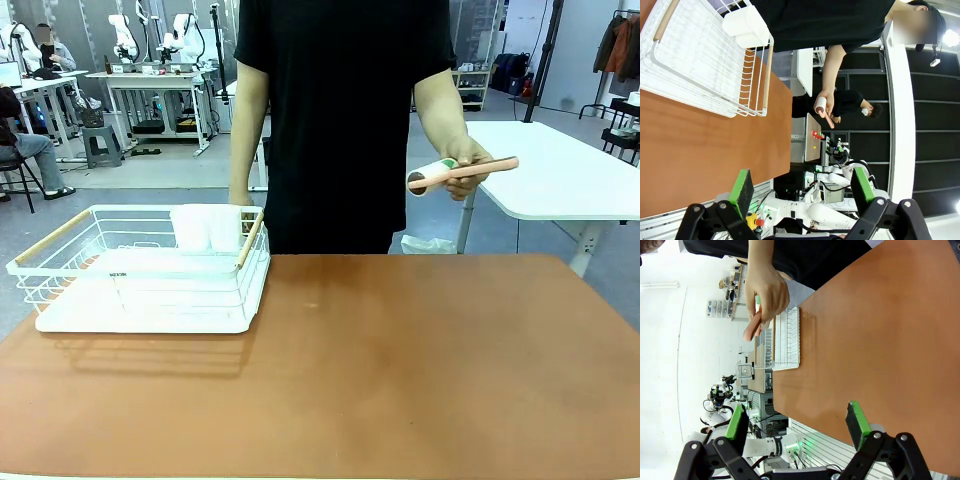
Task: Clean the table.
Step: Pick up the Lint Roller when the human hands it over.
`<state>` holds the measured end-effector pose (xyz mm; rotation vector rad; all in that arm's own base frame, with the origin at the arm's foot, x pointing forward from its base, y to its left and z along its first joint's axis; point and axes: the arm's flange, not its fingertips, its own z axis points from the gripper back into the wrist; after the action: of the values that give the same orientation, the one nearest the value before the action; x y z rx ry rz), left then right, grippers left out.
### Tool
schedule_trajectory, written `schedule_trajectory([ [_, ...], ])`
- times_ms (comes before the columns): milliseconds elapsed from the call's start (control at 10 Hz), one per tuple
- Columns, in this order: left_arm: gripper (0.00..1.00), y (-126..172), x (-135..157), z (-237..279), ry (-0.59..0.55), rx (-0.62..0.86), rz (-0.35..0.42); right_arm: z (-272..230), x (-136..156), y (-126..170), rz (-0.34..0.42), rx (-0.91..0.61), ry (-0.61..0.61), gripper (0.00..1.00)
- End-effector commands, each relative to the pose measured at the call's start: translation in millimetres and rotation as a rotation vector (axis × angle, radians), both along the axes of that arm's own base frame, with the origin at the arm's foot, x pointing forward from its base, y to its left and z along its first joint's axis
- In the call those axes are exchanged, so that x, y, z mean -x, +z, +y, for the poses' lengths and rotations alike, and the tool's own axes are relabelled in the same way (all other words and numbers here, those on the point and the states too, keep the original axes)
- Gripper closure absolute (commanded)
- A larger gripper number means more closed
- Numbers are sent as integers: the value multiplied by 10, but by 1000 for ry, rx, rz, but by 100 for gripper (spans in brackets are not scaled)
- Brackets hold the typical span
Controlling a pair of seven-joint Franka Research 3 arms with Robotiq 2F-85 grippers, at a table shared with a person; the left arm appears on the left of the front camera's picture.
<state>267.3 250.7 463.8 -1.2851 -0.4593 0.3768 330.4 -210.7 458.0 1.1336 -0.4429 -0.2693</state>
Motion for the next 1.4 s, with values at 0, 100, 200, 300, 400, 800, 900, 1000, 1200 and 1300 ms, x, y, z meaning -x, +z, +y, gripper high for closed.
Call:
schedule_trajectory([
  [0,0,2,21,13,-5,15,-13,6,13,32,-15,-8,3,0],
  [100,0,2,21,13,-5,15,-13,6,13,32,-15,-8,3,0],
  [200,0,2,21,13,-5,15,-13,6,13,32,-15,-8,3,0],
  [300,0,2,21,13,-5,15,-13,0,0,0,0,0,0,0],
  [400,0,2,21,13,-5,15,-13,194,-23,153,69,-2,-104,0],
  [800,0,2,21,13,-5,15,-13,1189,-176,429,214,0,-193,0],
  [900,0,2,21,13,-5,15,-13,1355,-226,425,197,24,-253,0],
  [1000,0,2,21,13,-5,15,-13,1532,-277,395,202,21,-267,0],
  [1200,0,2,21,13,-5,15,-13,1794,-370,344,179,28,-290,0],
  [1300,0,2,21,13,-5,15,-13,1897,-398,311,183,3,-317,0],
])
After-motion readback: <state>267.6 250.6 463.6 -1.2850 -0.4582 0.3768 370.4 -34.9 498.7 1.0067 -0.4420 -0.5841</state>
